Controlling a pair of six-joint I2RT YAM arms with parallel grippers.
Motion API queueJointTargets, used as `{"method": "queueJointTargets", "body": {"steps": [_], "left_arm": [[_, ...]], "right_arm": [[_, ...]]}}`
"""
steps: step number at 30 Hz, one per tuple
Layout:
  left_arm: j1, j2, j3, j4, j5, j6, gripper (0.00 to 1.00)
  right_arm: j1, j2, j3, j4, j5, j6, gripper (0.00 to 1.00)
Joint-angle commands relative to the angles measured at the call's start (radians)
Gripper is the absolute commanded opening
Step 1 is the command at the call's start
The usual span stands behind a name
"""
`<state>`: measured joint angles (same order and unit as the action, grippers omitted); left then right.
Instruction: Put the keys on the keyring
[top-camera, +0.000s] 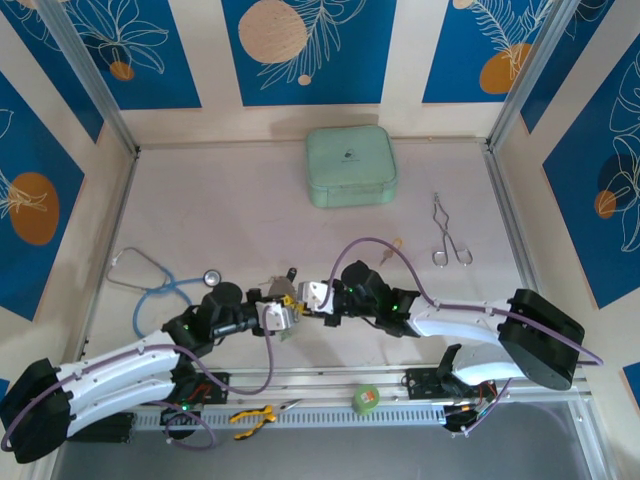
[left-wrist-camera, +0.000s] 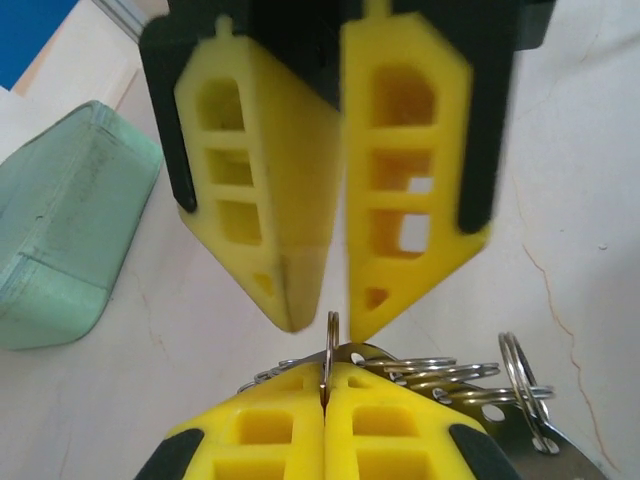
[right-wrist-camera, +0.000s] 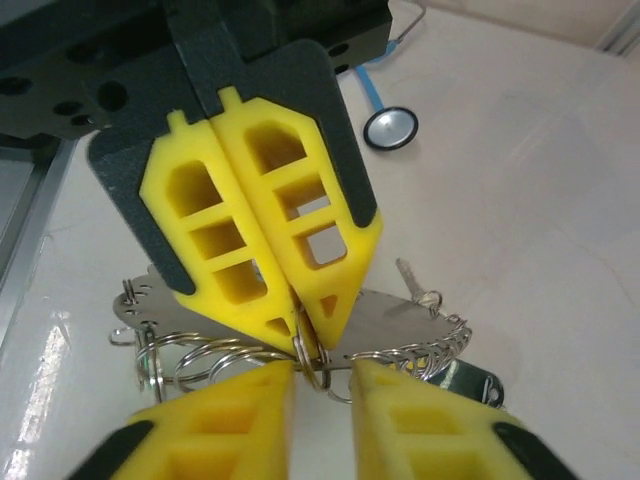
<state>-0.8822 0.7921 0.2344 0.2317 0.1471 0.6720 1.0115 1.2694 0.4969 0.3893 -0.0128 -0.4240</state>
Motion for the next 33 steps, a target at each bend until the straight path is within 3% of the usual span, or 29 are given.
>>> {"method": "queueJointTargets", "body": {"steps": [1, 6, 19, 33], "left_arm": [[-0.008, -0.022, -0.006, 0.052, -0.012, 0.001, 0.00], [-0.008, -0.012, -0.006, 0.063, -0.015, 0.000, 0.00], [-0.008, -0.009, 0.016, 0.007, 0.000, -0.013, 0.00], [-0.009, 0.060, 0.091, -0.098, 0.041, -0.140, 0.00]], "right_arm": [[-0.014, -0.071, -0.033, 0.035, 0.006, 0.036, 0.24], [-0.004, -0.069, -0.007, -0.053, 0.045, -0.006, 0.23], [0.022, 0.025, 0.045, -0.004, 0.065, -0.030, 0.18], [0.010, -0.067, -0.023, -0.055, 0.101, -0.030, 0.22]]}}
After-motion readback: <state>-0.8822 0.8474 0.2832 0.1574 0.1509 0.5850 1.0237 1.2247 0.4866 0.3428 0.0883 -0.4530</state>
